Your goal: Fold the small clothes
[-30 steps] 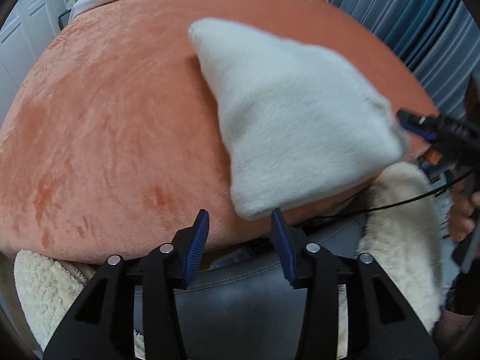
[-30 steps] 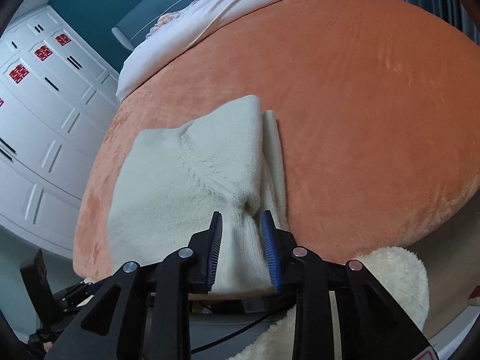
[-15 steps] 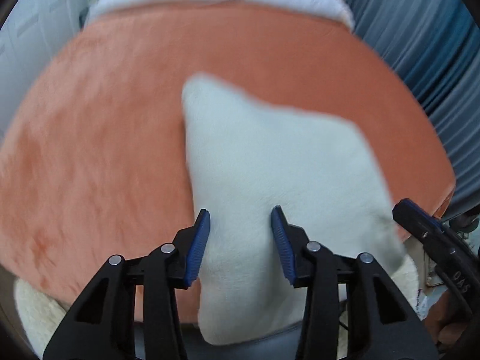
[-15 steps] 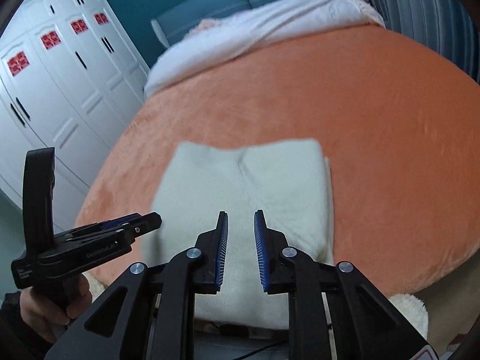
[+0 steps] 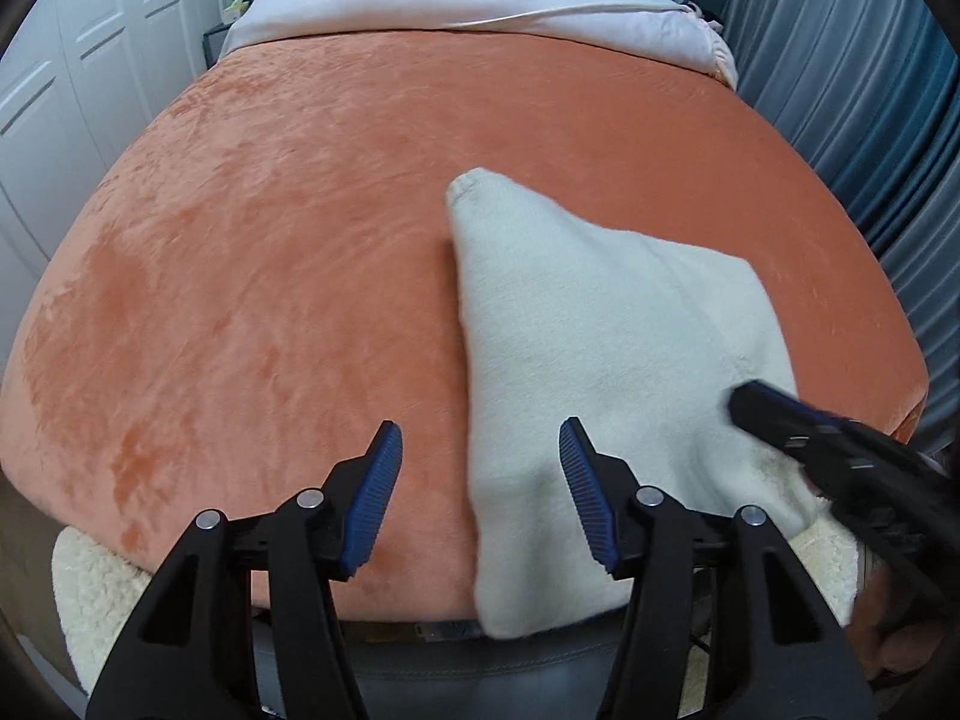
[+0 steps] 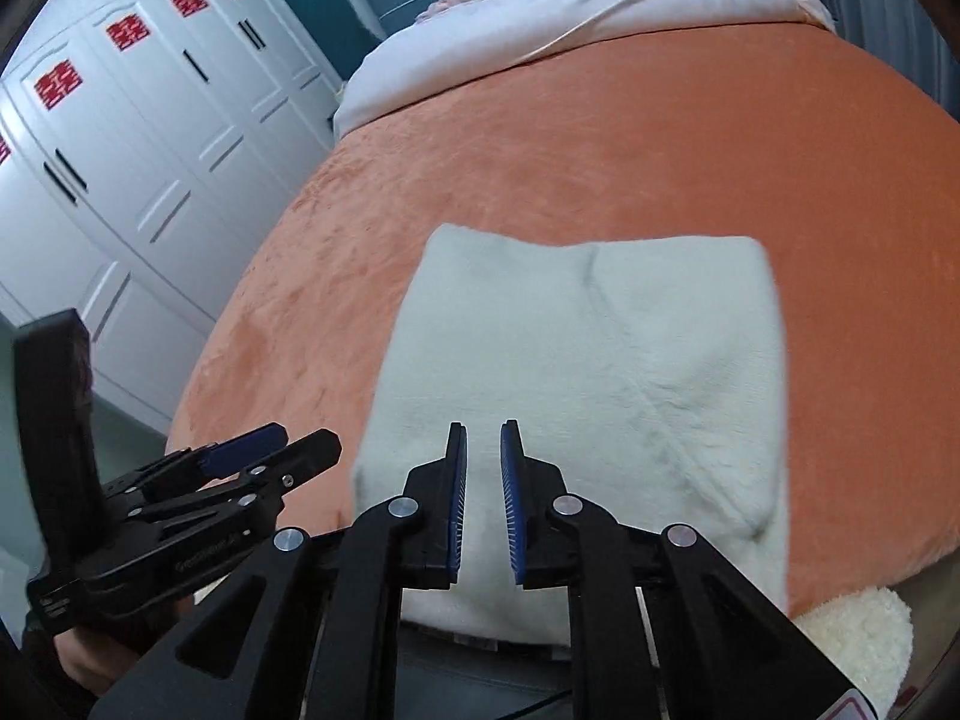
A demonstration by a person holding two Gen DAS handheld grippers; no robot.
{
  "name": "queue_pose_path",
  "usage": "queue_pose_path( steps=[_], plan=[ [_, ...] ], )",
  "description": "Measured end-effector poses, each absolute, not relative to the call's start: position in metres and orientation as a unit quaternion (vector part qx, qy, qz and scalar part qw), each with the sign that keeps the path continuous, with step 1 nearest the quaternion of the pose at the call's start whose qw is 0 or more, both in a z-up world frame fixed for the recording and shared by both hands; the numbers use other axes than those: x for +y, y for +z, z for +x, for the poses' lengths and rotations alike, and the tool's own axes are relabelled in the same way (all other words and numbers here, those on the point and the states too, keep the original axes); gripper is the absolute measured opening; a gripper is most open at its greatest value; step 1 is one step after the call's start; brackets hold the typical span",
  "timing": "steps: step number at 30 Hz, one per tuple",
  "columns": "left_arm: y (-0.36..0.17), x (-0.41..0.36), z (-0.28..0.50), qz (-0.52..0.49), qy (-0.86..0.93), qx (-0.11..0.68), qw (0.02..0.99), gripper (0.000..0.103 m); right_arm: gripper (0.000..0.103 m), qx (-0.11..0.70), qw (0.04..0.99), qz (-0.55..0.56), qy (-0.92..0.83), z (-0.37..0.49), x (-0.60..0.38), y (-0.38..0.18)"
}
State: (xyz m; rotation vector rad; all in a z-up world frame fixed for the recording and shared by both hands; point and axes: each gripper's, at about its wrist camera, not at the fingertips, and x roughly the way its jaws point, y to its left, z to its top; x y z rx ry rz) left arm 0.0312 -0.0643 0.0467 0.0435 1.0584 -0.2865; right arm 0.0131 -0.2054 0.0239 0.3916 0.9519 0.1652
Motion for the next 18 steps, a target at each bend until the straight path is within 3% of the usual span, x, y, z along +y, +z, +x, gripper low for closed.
queue_pose_path(
  steps=[3,5,10,14,16,18],
  plan=[
    [0.04,-0.052,0.03,0.021,-0.121,0.515,0.848,0.053,0.009,0.52,0.841,0.12,0.087,0.038,-0.164,-0.032],
    [0.038,-0.046,0.028,0.016,-0.12,0.522,0.845,0.053,0.009,0.511,0.849,0.114,0.079,0.035,-0.158,-0.021],
    [0.036,-0.05,0.02,0.023,-0.134,0.523,0.842,0.053,0.01,0.459,0.871,0.173,0.037,0.001,-0.197,0.028],
    [0.031,-0.066,0.017,0.032,-0.154,0.525,0.837,0.053,0.009,0.506,0.842,0.181,-0.052,-0.013,-0.243,-0.013],
    [0.028,-0.075,0.015,0.038,-0.16,0.526,0.834,0.053,0.0,0.526,0.823,0.211,-0.044,-0.012,-0.258,-0.047],
    [0.026,-0.081,0.013,0.044,-0.164,0.529,0.832,0.053,0.001,0.518,0.818,0.248,-0.042,-0.014,-0.265,-0.045]
  ],
)
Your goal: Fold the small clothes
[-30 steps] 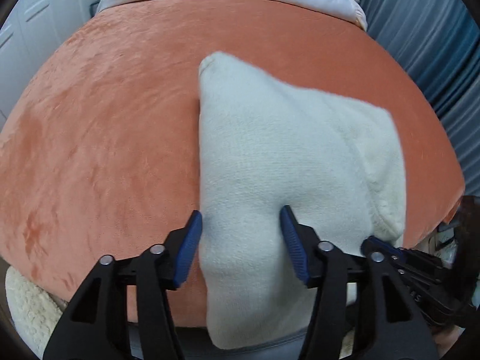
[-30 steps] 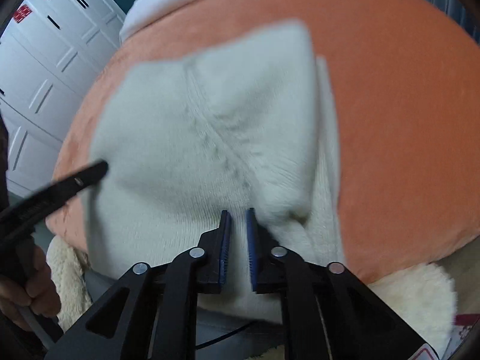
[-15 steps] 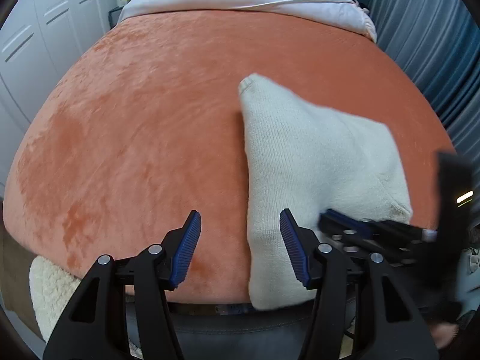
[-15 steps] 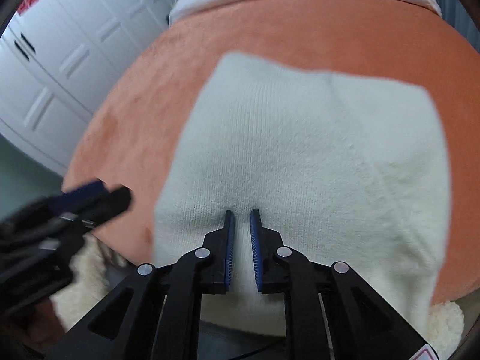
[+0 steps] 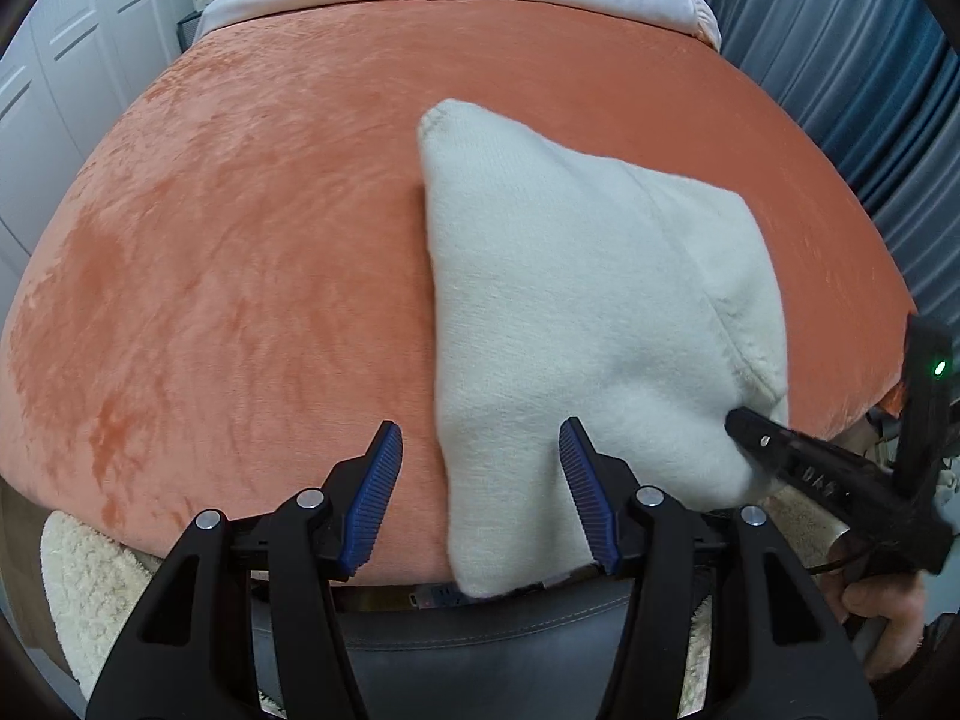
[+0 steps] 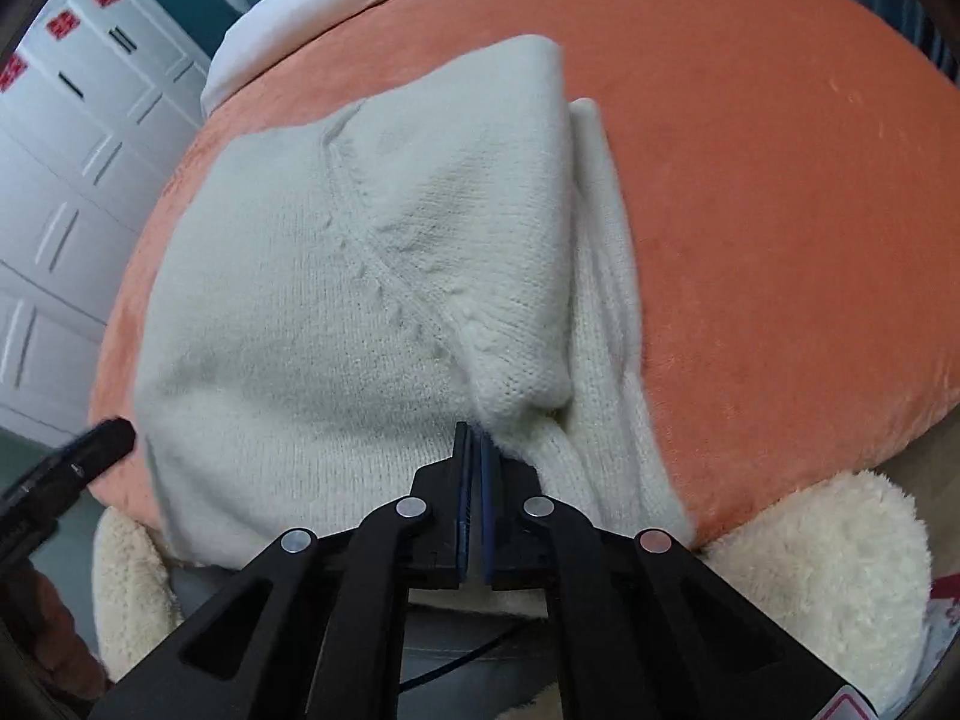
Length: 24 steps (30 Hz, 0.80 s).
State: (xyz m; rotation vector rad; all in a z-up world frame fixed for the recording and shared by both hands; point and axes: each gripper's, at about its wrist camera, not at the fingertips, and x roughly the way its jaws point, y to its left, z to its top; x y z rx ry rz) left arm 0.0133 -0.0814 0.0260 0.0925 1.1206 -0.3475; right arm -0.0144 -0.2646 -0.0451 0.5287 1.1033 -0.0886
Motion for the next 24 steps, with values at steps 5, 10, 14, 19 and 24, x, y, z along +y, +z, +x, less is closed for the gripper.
queue_pose_path(
  steps=[5,10,14,19,24],
  plan=[
    [0.028,-0.086,0.011,0.051,-0.165,0.527,0.832,0.054,0.016,0.457,0.851,0.255,-0.052,-0.027,-0.272,0.007],
    [0.029,-0.082,0.012,0.026,-0.165,0.53,0.832,0.058,0.061,0.451,0.856,0.231,-0.098,-0.03,-0.301,0.001],
    [0.031,-0.087,0.01,0.037,-0.165,0.526,0.834,0.058,0.055,0.478,0.839,0.249,-0.072,-0.011,-0.301,-0.029],
    [0.036,-0.087,0.008,0.044,-0.165,0.52,0.837,0.058,0.022,0.427,0.869,0.248,-0.04,-0.017,-0.291,0.005],
    [0.028,-0.091,0.01,0.045,-0.163,0.529,0.831,0.058,0.023,0.431,0.868,0.233,-0.076,-0.033,-0.306,-0.001]
  ],
)
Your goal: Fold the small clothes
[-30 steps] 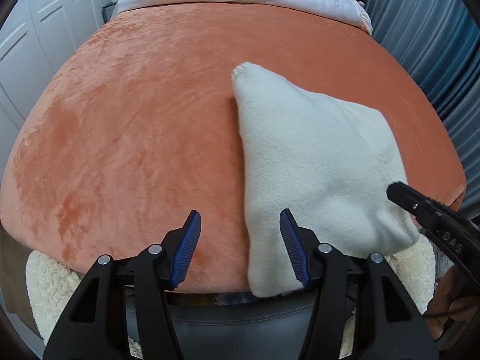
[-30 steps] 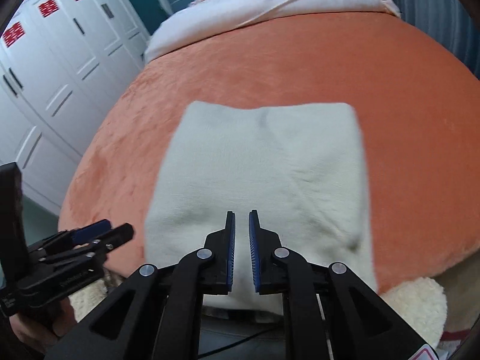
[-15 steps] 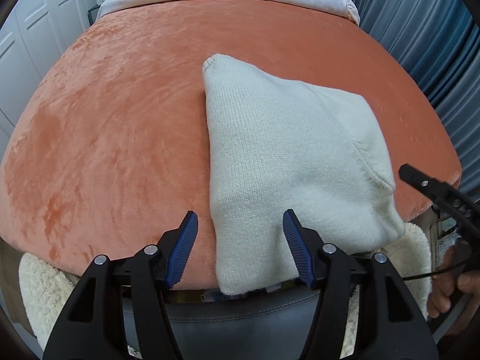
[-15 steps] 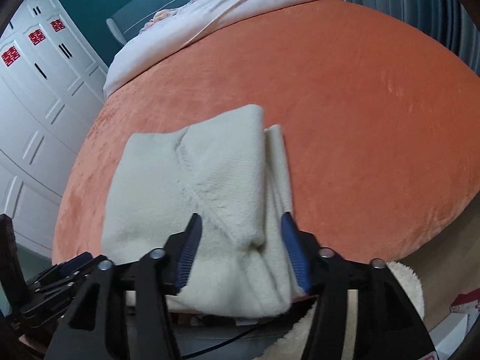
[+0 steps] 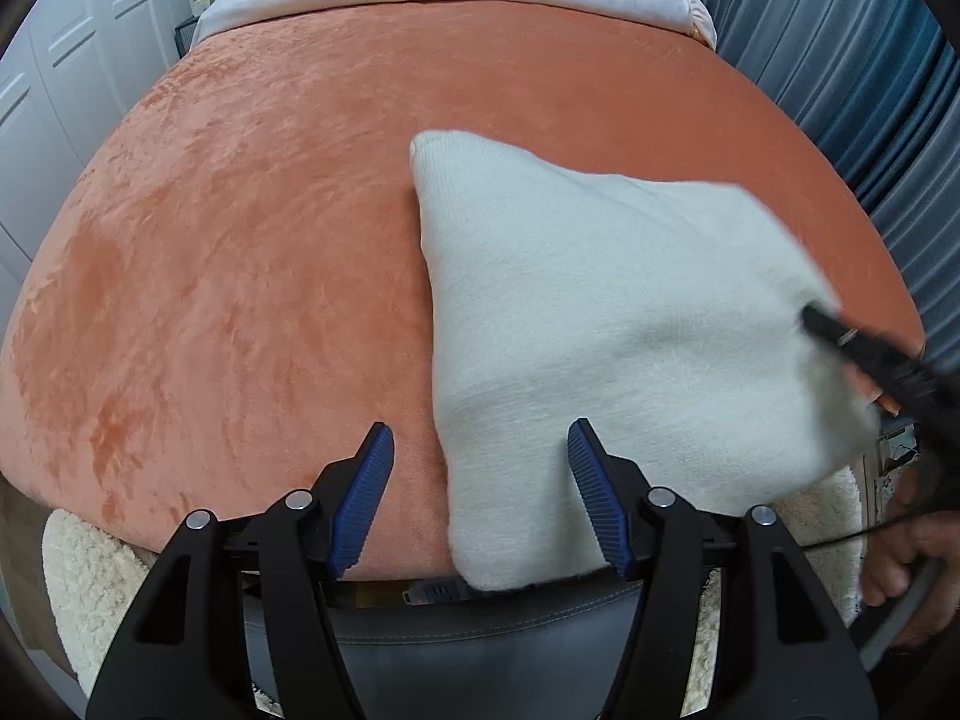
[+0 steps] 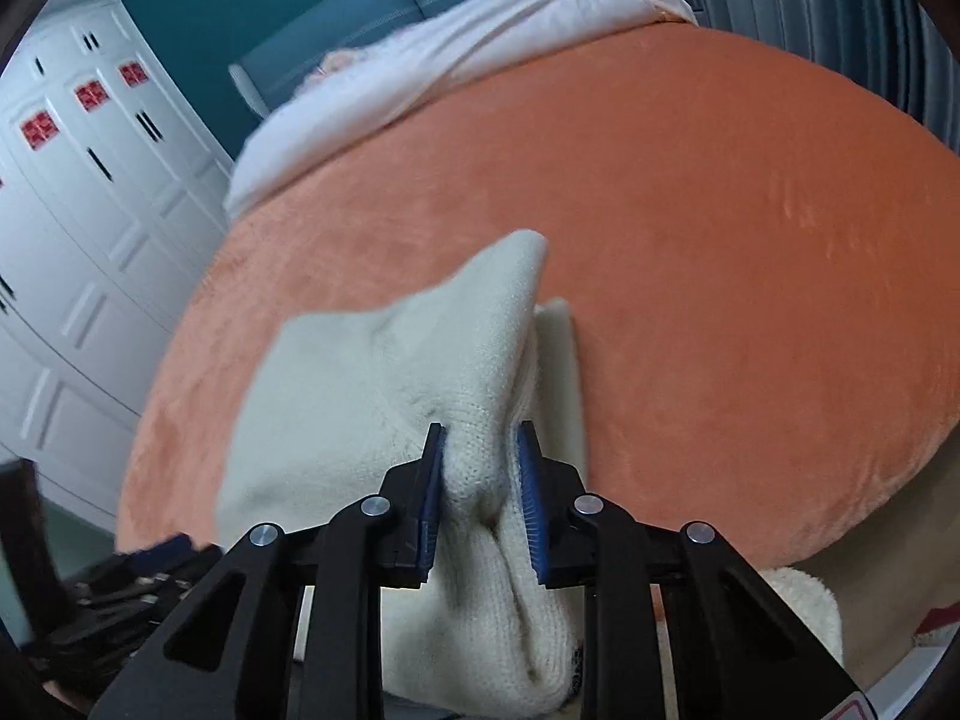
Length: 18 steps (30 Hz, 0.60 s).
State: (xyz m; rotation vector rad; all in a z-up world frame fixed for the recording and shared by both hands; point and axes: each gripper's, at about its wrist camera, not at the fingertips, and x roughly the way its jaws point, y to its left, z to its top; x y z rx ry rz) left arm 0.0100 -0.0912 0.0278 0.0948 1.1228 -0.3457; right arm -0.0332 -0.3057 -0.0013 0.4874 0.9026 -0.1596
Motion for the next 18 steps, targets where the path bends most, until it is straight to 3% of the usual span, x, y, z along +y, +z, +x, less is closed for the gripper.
queue_pose_path(
  steps=[2,3,11,14,16,18],
  plan=[
    [0.023,-0.097,0.009,0.045,-0.168,0.537,0.826,0.058,0.029,0.496,0.834,0.231,-0.072,-0.021,-0.309,-0.051],
    [0.022,-0.1,0.008,0.047,-0.17,0.539,0.824,0.058,0.03,0.483,0.837,0.248,-0.068,-0.025,-0.312,-0.053],
    [0.026,-0.107,0.006,0.06,-0.173,0.531,0.827,0.06,0.024,0.412,0.873,0.259,-0.044,-0.058,-0.299,0.021],
    [0.025,-0.108,0.007,0.058,-0.172,0.534,0.826,0.06,0.022,0.472,0.857,0.205,-0.034,-0.038,-0.279,-0.001],
    [0.026,-0.108,0.006,0.06,-0.172,0.533,0.826,0.06,0.016,0.534,0.825,0.181,-0.026,-0.021,-0.267,-0.047],
    [0.027,-0.107,0.005,0.069,-0.171,0.53,0.828,0.06,0.018,0.528,0.831,0.171,-0.035,-0.023,-0.265,-0.04]
  ],
)
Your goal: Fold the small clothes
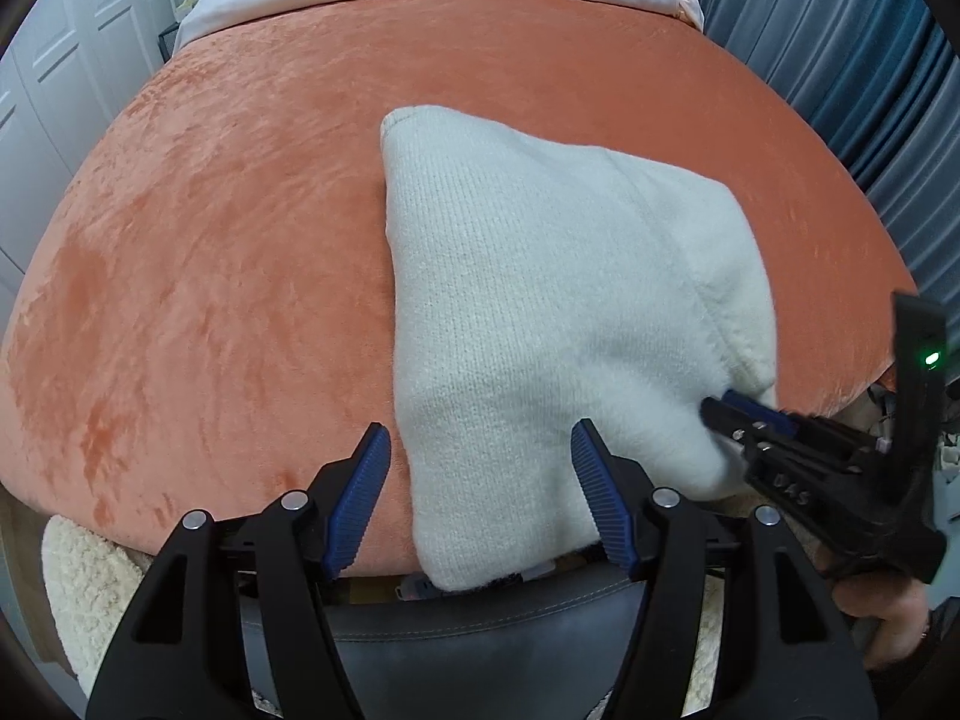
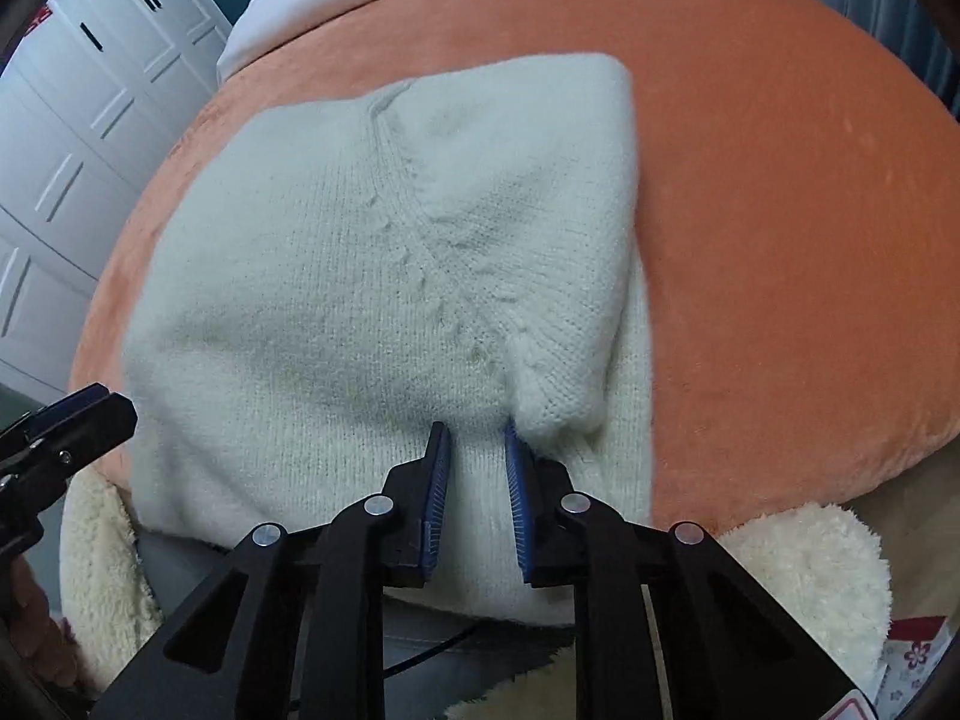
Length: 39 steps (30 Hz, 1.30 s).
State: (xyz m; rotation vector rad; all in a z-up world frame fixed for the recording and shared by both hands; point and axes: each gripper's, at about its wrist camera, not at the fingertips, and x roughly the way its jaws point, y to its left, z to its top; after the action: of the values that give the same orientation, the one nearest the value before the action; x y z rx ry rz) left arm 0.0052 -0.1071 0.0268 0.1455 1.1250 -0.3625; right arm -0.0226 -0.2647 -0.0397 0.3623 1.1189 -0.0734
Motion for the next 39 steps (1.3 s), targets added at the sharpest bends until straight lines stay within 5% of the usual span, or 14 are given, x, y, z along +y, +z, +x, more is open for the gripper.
queue_pose_path(
  steps=[7,13,18,19,21,23,34,39],
  plan=[
    [0.028,-0.081,0.008,0.061,-0.137,0.531,0.834,0.061,0.02,0.451,0.876,0.159,0.064,-0.015,-0.209,0.05],
    [0.029,-0.039,0.015,0.051,-0.071,0.528,0.845,0.065,0.02,0.538,0.831,0.111,0.09,0.038,-0.149,-0.031],
    [0.037,-0.023,0.024,0.005,-0.077,0.528,0.846,0.065,0.021,0.503,0.846,0.154,0.086,0.013,-0.172,-0.001],
    [0.04,-0.026,0.025,-0.008,-0.092,0.526,0.846,0.066,0.023,0.481,0.857,0.169,0.073,-0.001,-0.189,0.011],
    [0.043,-0.037,0.028,-0.029,-0.122,0.525,0.842,0.073,0.054,0.45,0.871,0.197,0.029,-0.024,-0.226,0.021],
    [0.042,-0.054,0.033,-0.043,-0.152,0.528,0.834,0.081,0.065,0.433,0.872,0.227,-0.019,-0.046,-0.263,0.022],
    [-0.018,-0.103,0.068,-0.071,-0.185,0.578,0.792,0.095,0.078,0.477,0.811,0.336,-0.044,-0.037,-0.339,-0.055],
    [-0.048,-0.09,0.085,-0.154,-0.206,0.609,0.75,0.098,0.094,0.479,0.798,0.366,-0.02,-0.016,-0.329,-0.079]
  ],
)
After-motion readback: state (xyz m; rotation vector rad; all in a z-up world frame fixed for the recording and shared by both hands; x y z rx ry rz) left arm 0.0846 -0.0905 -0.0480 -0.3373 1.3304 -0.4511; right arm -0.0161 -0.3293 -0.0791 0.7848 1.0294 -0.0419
